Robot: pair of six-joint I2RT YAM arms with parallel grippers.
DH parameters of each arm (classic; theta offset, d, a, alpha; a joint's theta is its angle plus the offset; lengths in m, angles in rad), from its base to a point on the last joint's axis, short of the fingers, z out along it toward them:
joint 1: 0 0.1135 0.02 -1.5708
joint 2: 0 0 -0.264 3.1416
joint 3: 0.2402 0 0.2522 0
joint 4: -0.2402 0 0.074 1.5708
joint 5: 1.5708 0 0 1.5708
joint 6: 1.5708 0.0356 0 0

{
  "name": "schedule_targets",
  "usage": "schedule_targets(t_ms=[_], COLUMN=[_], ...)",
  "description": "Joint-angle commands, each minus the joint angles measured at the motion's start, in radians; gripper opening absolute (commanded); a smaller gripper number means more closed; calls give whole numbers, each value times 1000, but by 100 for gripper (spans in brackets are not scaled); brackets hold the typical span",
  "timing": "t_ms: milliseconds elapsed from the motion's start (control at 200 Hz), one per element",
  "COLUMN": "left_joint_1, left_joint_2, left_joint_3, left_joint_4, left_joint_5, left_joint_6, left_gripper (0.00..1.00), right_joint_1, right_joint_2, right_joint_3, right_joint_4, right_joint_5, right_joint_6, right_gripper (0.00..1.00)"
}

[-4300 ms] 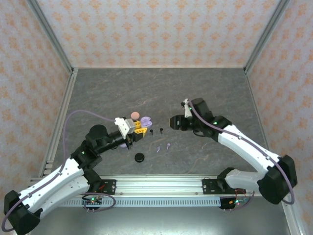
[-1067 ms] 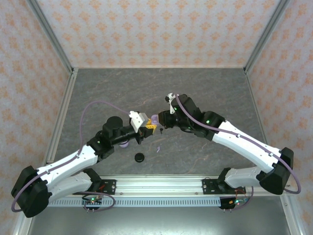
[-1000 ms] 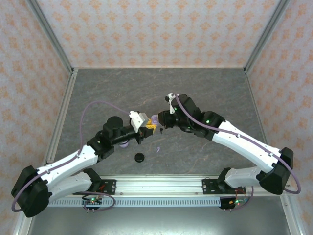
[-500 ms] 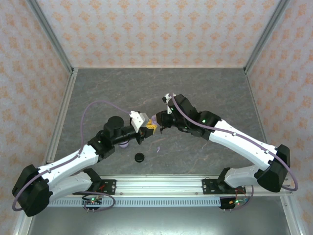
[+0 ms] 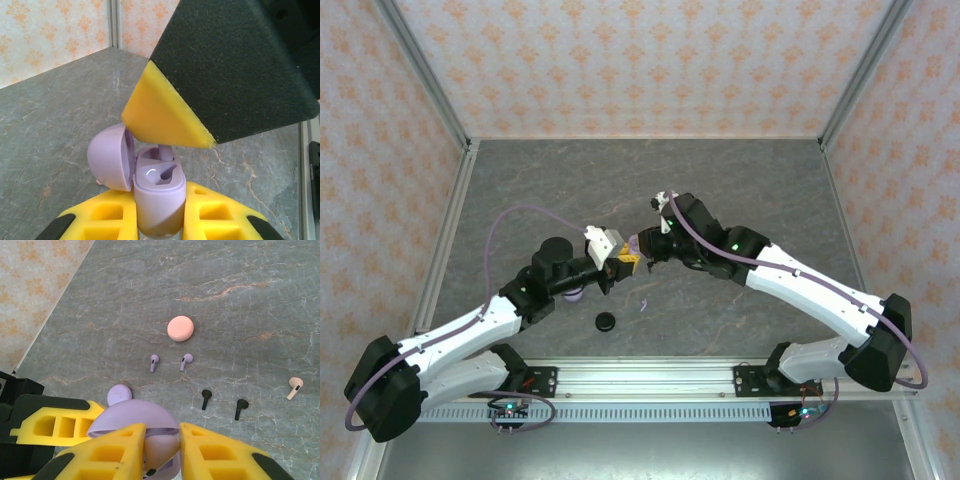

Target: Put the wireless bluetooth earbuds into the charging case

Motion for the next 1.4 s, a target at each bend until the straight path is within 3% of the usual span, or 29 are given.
schedule_targets(t_ms=[0, 145, 405, 761, 1066, 1396], left_joint_1=[-8, -8, -8, -8, -8, -8], left_joint_2=[-2, -5, -31, -230, -434, -514], left_joint_3=[18, 13, 1, -91, -148, -162], left_joint_4=[90, 99, 58, -127, -254, -303], left_joint_5=[-12, -8, -40, -190, -274, -292], left_joint_6=[-14, -18, -9, -17, -18, -2], left_gripper=[0, 0, 0, 0, 0, 0], right_joint_1=[13, 14, 4, -35, 4, 55], right_joint_2=[2, -16, -106, -116, 161, 398], right_joint_3=[-3, 3, 31, -125, -177, -116], right_joint_4=[-5, -2, -49, -50, -44, -40], right_joint_5=[-47, -46, 48, 48, -22, -54], right_joint_6=[11, 16, -9, 142, 238, 264], right_gripper=[27, 30, 45, 40, 38, 38])
